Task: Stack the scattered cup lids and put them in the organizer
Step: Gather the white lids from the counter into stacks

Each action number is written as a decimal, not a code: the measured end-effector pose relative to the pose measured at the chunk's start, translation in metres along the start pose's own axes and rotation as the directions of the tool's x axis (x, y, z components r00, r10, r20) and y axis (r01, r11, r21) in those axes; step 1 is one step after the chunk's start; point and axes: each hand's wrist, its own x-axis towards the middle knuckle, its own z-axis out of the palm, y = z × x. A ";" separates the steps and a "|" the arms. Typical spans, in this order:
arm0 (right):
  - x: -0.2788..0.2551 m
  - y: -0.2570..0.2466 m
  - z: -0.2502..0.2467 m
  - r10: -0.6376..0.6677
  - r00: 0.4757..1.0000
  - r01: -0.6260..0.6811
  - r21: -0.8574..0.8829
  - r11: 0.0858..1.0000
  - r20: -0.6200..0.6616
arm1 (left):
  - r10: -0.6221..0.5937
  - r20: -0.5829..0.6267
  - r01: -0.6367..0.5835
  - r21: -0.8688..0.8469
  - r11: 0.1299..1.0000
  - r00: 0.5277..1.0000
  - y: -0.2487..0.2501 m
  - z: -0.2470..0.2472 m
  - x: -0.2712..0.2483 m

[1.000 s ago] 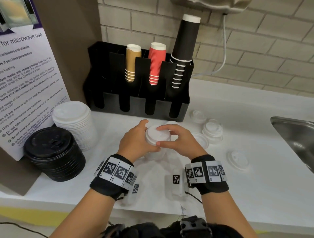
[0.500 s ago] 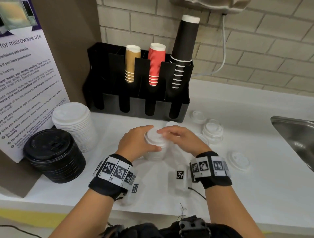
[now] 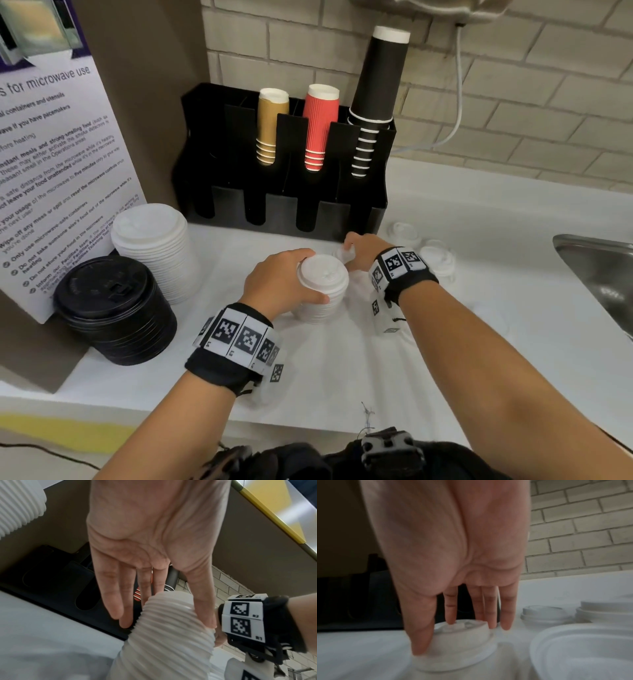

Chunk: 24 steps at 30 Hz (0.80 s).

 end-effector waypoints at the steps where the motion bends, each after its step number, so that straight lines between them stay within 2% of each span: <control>1: 0.000 0.002 -0.001 0.004 1.000 -0.004 0.006 1.000 -0.010 | 0.000 0.002 0.000 -0.003 1.000 1.000 0.000 0.000 0.000; 3: -0.005 0.005 -0.007 0.009 0.999 -0.005 0.091 0.996 -0.039 | -0.005 0.006 0.005 -0.012 1.000 1.000 0.001 0.000 0.001; 5: -0.015 0.007 -0.014 -0.011 0.997 0.032 0.276 0.961 -0.077 | -0.014 0.005 0.014 -0.029 0.999 1.000 0.001 0.000 0.001; 8: -0.040 0.004 -0.017 -0.062 0.982 0.152 0.550 0.821 -0.179 | -0.017 0.005 0.017 -0.047 0.999 1.000 0.000 0.001 0.003; 11: -0.066 -0.001 -0.007 -0.110 0.961 0.256 0.668 0.699 -0.253 | -0.013 0.004 0.013 -0.052 0.999 1.000 0.000 0.003 0.004; 15: -0.085 -0.007 0.016 -0.124 0.922 0.356 0.682 0.638 -0.366 | -0.003 -0.006 0.002 -0.066 0.998 1.000 -0.001 0.007 0.003; 21: -0.085 -0.013 0.036 -0.117 0.868 0.444 0.646 0.621 -0.483 | -0.009 -0.044 0.005 -0.087 0.996 0.999 -0.001 0.010 0.000; 24: -0.084 -0.015 0.036 -0.137 0.856 0.458 0.607 0.650 -0.499 | -0.015 -0.049 0.009 -0.107 0.994 0.999 0.000 0.011 -0.001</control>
